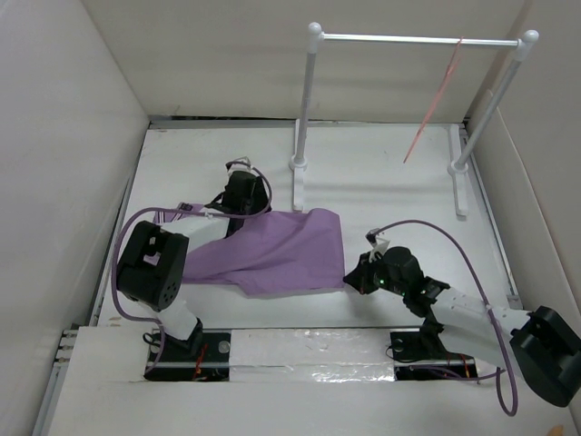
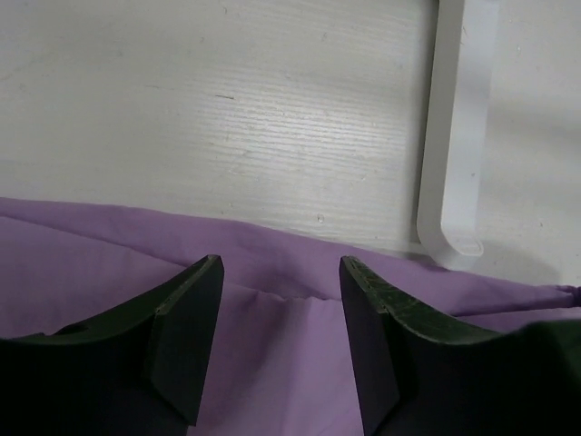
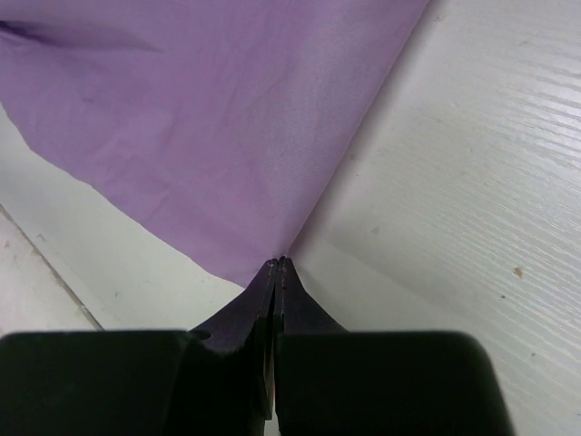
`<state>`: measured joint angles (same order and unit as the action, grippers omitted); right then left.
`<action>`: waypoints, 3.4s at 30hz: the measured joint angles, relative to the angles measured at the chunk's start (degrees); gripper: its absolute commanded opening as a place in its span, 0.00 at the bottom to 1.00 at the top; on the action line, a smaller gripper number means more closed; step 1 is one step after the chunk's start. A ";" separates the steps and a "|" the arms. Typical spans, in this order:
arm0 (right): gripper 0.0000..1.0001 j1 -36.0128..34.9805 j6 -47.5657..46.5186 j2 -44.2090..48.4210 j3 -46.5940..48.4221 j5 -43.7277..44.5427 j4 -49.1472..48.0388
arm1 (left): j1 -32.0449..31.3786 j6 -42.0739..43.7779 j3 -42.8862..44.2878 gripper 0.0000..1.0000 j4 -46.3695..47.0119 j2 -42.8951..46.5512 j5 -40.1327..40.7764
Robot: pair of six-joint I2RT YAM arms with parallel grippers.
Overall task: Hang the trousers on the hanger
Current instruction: Fold the trousers at the center of the board, then pick up the hanger from the clothesline.
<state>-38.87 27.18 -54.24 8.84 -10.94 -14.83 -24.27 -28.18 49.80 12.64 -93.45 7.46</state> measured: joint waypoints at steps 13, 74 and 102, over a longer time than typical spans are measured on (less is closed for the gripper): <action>0.00 1.62 -0.81 -3.15 -0.04 -0.68 -0.33 | 0.00 4.02 -1.03 0.00 0.33 -3.61 -4.81; 0.67 32.50 -18.60 -30.32 78.99 25.90 30.25 | -18.82 6.45 -14.53 0.04 11.69 29.49 -0.11; 0.00 39.91 -16.35 -21.31 68.72 7.45 21.22 | -18.80 6.64 -14.53 0.41 13.77 27.10 -2.89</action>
<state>1.04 10.83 -75.55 77.56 -3.49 6.39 -43.07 -21.54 35.27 26.41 -66.35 4.58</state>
